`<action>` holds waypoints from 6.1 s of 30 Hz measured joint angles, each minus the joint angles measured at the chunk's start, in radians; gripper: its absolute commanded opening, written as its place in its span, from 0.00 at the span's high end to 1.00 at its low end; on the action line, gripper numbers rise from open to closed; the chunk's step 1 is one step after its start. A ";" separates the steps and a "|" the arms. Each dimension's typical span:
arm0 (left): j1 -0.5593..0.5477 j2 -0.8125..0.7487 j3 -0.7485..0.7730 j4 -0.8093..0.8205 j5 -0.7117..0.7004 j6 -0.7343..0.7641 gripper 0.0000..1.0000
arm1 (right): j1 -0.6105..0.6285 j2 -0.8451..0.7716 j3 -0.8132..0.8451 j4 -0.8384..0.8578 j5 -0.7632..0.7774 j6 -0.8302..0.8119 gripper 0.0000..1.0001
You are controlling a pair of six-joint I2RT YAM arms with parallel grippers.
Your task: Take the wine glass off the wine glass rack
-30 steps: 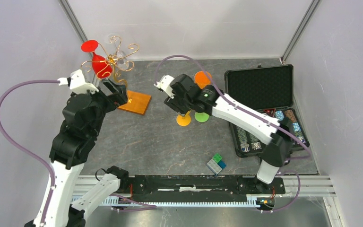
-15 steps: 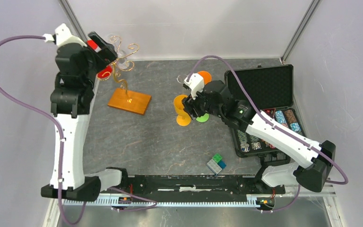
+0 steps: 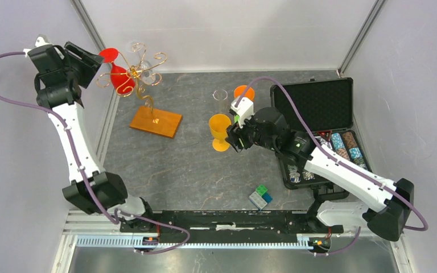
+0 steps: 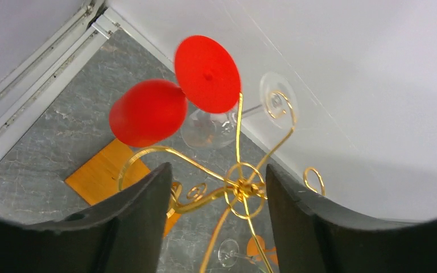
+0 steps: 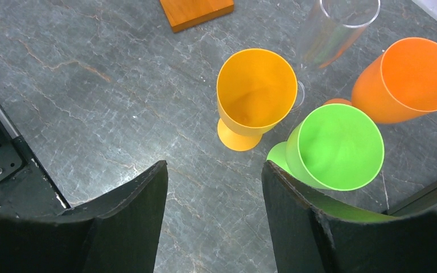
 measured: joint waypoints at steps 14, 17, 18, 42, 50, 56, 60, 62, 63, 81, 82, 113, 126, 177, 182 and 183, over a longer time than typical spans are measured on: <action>0.084 0.211 0.047 0.079 0.163 -0.088 0.47 | 0.000 -0.187 -0.295 0.205 -0.082 0.027 0.36; 0.084 0.239 0.061 0.088 0.167 -0.088 0.48 | 0.000 -0.206 -0.330 0.255 -0.103 0.039 0.36; 0.082 0.248 0.061 0.093 0.169 -0.088 0.49 | 0.000 -0.208 -0.337 0.271 -0.111 0.042 0.36; 0.055 0.282 -0.030 0.294 0.138 -0.265 0.57 | 0.000 -0.185 -0.366 0.371 -0.176 0.089 0.44; 0.053 0.281 -0.032 0.308 0.134 -0.275 0.80 | 0.000 -0.185 -0.378 0.388 -0.183 0.109 0.45; 0.029 0.262 -0.032 0.308 0.086 -0.264 0.98 | 0.000 -0.185 -0.390 0.390 -0.175 0.126 0.48; 0.007 0.237 -0.032 0.301 0.064 -0.253 0.98 | 0.000 -0.189 -0.390 0.386 -0.158 0.134 0.49; -0.001 0.229 -0.032 0.293 0.057 -0.249 0.98 | 0.000 -0.194 -0.390 0.381 -0.148 0.134 0.49; -0.005 0.225 -0.032 0.289 0.056 -0.249 0.98 | 0.000 -0.199 -0.390 0.378 -0.141 0.134 0.49; -0.020 0.087 -0.195 0.402 -0.047 -0.296 0.98 | 0.000 -0.206 -0.388 0.373 -0.095 0.116 0.49; -0.020 0.087 -0.195 0.409 -0.044 -0.305 0.98 | 0.000 -0.206 -0.388 0.373 -0.096 0.116 0.49; -0.019 0.208 -0.205 0.623 0.175 -0.409 0.98 | 0.000 -0.206 -0.388 0.374 -0.095 0.115 0.47; -0.010 0.070 -0.202 0.423 0.113 -0.320 0.98 | 0.000 -0.206 -0.389 0.374 -0.094 0.115 0.47; -0.143 -0.419 -0.310 0.787 0.459 -0.694 0.98 | 0.000 -0.375 -0.518 0.645 -0.155 0.294 0.03; -0.336 -0.410 -0.435 0.869 0.454 -0.804 0.98 | 0.000 -0.401 -0.588 0.753 -0.100 0.362 0.02; -0.358 -0.412 -0.458 0.875 0.454 -0.821 0.98 | 0.000 -0.402 -0.597 0.767 -0.086 0.374 0.02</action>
